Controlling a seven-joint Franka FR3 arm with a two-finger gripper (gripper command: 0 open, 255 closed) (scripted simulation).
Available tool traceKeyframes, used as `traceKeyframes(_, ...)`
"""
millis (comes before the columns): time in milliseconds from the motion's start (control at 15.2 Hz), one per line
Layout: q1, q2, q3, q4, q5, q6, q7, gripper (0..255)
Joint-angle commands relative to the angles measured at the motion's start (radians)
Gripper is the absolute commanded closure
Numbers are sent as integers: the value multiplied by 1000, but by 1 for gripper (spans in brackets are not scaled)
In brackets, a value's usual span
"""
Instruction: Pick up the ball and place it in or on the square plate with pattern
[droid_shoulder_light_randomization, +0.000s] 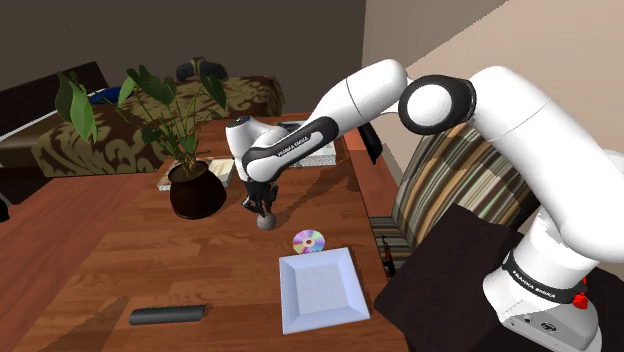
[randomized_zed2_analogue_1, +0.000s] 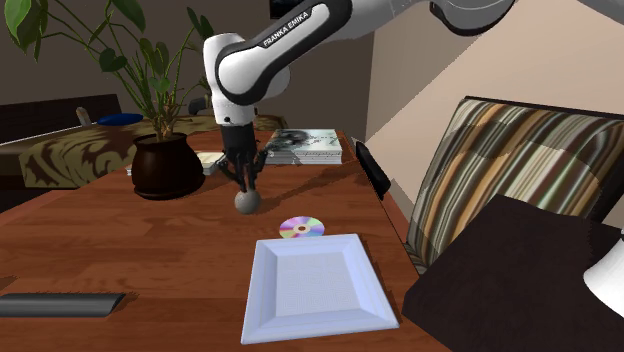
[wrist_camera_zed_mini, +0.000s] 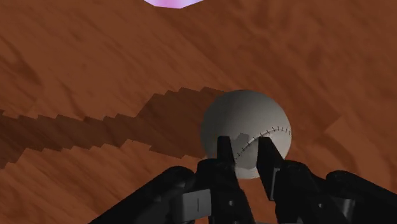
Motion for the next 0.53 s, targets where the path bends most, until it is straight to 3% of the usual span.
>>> traceKeyframes(0,-1,-13,5,0,5,-17,-2,255)
traceKeyframes(264,-6,-35,10,-10,10,-29,-3,255)
traceKeyframes(330,-6,-35,10,-10,10,-29,-3,0)
traceKeyframes(462,-16,-145,-23,-305,-81,334,170,0)
